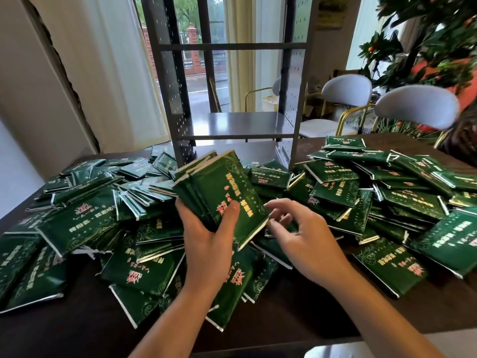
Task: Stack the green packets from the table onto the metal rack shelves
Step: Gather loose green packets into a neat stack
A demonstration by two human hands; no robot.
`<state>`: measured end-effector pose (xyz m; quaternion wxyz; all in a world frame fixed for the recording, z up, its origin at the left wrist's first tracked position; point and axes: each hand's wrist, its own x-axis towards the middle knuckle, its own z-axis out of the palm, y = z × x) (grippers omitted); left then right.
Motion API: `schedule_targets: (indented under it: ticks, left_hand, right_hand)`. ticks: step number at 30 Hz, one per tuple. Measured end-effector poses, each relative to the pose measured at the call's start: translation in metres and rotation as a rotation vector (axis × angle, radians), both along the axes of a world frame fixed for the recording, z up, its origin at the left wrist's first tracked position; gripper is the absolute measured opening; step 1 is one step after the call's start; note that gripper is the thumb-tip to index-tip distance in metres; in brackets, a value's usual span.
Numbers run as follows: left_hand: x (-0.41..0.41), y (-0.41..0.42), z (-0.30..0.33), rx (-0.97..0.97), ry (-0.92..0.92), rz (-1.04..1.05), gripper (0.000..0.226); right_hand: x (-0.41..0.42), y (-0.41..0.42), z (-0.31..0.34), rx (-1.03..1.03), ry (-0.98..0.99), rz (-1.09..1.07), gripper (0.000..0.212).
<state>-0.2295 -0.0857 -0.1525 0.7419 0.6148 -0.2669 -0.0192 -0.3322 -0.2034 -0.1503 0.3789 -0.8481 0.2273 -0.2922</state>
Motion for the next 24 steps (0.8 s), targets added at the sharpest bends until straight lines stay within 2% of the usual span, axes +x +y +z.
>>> schedule_targets:
  ticks: [4,7,13,16,20,24]
  left_hand:
    - [-0.001,-0.001,0.0,0.007,0.018,0.016,0.058]
    - [0.0,-0.001,-0.001,0.015,0.016,0.026,0.057]
    - [0.001,-0.002,-0.002,0.049,0.0,0.019,0.055]
    - [0.002,-0.002,-0.004,0.058,0.01,0.017,0.058]
    - [-0.002,-0.003,-0.002,0.054,0.038,0.025,0.075]
    - [-0.003,-0.002,-0.001,0.053,0.028,0.036,0.068]
  right_hand:
    - [0.003,0.006,-0.006,-0.131,0.079,-0.026,0.033]
    - [0.007,0.008,-0.008,-0.245,0.238,-0.062,0.04]
    - [0.012,0.008,-0.011,-0.394,0.452,-0.044,0.034]
    - [0.011,0.011,-0.01,-0.492,0.499,-0.036,0.036]
    - [0.007,0.014,-0.008,-0.523,0.513,-0.068,0.04]
    - [0.01,0.014,-0.003,-0.528,0.524,-0.046,0.043]
